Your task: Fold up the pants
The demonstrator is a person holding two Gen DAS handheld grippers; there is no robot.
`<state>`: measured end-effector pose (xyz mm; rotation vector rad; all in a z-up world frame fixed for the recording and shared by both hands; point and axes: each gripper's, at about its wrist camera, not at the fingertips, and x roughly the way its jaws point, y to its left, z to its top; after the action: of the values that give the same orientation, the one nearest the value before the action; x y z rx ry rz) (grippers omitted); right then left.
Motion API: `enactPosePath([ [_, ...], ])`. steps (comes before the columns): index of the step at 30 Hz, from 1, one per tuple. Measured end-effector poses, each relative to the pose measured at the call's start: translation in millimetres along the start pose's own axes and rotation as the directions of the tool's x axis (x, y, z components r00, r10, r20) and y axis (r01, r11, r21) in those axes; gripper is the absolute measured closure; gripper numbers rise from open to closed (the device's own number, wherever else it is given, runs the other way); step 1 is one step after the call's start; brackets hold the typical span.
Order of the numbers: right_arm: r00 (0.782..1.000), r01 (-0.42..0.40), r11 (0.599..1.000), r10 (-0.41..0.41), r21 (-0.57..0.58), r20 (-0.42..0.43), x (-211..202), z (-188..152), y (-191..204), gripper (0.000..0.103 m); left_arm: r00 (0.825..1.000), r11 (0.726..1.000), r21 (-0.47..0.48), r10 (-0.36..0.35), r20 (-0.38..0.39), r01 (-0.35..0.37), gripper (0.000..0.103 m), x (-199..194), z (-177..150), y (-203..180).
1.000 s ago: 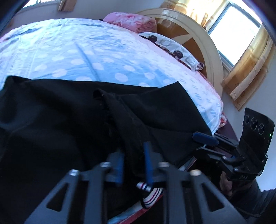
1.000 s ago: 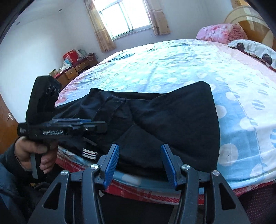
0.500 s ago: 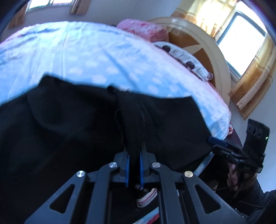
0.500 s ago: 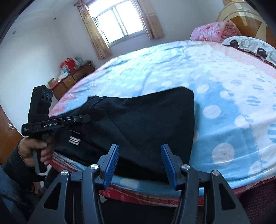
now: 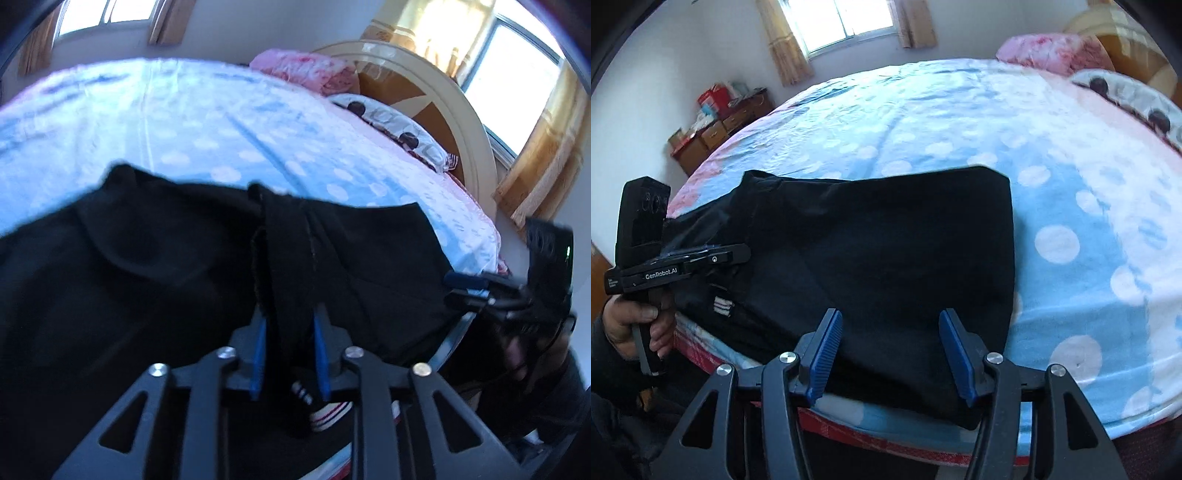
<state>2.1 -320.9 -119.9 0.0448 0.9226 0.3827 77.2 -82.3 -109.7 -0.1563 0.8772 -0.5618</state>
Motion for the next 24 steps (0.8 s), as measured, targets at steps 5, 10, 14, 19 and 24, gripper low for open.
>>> enactPosePath([
  [5,0.998,-0.041,0.997,0.043,-0.067,0.035,-15.4,31.0,18.9,0.046,0.985,0.991,0.016,0.127,0.12,-0.13,0.035,-36.0,-1.7,15.5],
  [10,0.945,-0.325,0.944,0.326,-0.056,0.017,11.5,99.2,58.2,0.046,0.96,0.966,-0.017,0.257,0.112,-0.257,0.035,-39.4,3.8,45.2],
  [14,0.878,-0.473,0.881,0.47,-0.011,-0.089,68.7,148.7,97.4,0.046,0.949,0.952,-0.066,0.303,0.09,-0.298,0.035,-38.0,5.4,67.5],
  [19,0.829,-0.516,0.851,0.524,0.094,-0.195,144.9,183.7,125.2,0.046,0.952,0.952,-0.081,0.3,0.06,-0.294,0.035,-33.5,3.8,82.9],
  [24,0.797,-0.509,0.85,0.524,0.134,-0.3,194.2,193.7,137.4,0.046,0.962,0.961,-0.08,0.269,0.047,-0.265,0.03,-27.3,0.6,85.2],
])
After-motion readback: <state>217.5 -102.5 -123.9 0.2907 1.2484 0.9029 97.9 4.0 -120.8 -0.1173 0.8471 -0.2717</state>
